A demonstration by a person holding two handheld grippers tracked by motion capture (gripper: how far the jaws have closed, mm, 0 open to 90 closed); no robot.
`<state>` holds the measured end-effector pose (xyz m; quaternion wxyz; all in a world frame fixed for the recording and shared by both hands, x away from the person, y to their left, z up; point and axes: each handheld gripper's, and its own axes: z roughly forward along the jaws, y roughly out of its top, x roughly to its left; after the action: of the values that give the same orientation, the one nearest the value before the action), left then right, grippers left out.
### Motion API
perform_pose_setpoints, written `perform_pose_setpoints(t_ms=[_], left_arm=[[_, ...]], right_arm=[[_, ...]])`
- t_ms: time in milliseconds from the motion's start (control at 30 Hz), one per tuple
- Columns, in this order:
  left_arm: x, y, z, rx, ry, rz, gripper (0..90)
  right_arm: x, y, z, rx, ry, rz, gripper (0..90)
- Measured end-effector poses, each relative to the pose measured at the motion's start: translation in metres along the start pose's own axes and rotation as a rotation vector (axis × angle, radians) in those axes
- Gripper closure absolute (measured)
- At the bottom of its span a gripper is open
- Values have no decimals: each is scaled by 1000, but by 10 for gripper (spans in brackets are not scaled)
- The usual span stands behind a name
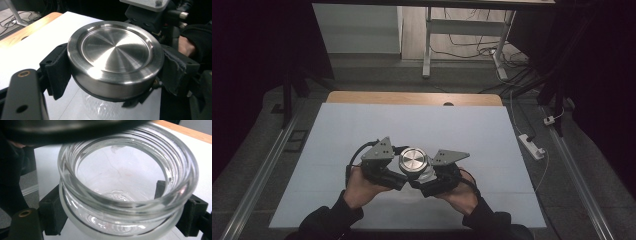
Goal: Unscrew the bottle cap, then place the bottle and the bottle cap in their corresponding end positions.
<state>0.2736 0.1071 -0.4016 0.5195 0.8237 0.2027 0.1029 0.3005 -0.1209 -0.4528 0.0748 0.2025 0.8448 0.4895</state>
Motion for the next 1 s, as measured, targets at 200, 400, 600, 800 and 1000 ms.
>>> perform_pose_setpoints(t_ms=[200, 400, 600, 800, 1000], left_arm=[[2, -1, -9, 4, -9, 2, 195], [1, -4, -15, 0, -19, -3, 195], [0, -11, -19, -1, -34, -9, 195], [-3, -17, -23, -6, -47, -6, 195], [-8, -25, -25, -5, -60, 3, 195]], right_arm=[[-6, 1, -3, -9, -10, -3, 150], [-12, 1, -3, -11, -16, -14, 150], [-17, 2, -2, -9, -24, -21, 150], [-22, 5, 1, -7, -25, -24, 150], [-27, 9, 4, -8, -30, -21, 150]])
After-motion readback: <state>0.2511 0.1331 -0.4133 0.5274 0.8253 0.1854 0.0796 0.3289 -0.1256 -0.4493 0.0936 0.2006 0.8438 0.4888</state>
